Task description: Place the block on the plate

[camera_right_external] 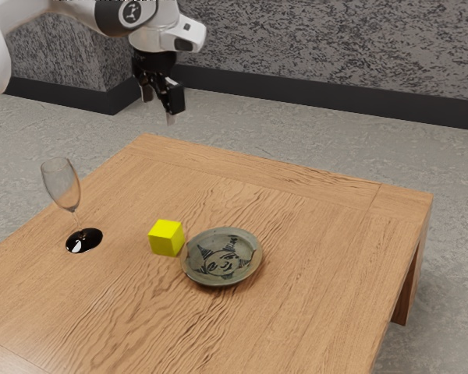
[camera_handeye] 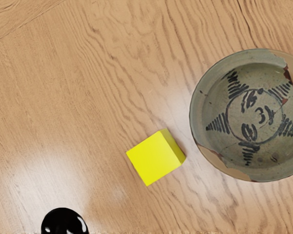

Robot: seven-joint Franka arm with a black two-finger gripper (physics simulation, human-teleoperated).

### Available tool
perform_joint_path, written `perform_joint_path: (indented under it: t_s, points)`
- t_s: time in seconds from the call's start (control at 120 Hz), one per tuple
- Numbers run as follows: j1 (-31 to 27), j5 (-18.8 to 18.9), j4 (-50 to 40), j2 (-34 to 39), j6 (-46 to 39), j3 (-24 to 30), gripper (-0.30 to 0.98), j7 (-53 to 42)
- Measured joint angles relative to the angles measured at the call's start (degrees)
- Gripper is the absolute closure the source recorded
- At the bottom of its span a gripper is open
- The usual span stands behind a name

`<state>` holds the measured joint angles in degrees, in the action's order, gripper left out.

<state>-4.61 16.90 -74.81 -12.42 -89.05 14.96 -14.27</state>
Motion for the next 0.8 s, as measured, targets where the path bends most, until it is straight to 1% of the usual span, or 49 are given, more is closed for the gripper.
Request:
perform_joint_path:
  t_s: [0.167,0.3,0.375,0.5,0.683,0.8]
  points:
    - [-1.97,0.48,-0.5,-4.28,0.81,-1.27,0.0,-2.66]
    - [-4.05,0.43,0.13,-11.23,-0.38,-1.66,0.0,-4.26]
    - [-5.47,0.05,-3.04,-12.65,-2.84,-1.74,0.0,-4.98]
    - [-5.91,-0.34,-6.49,-14.36,-6.2,-1.71,0.0,-5.44]
    - [-8.33,-8.28,-10.32,-15.99,-10.44,-2.22,0.0,-4.7]
    - [-8.42,-11.39,-13.02,-16.38,-13.22,-2.27,0.0,-2.49]
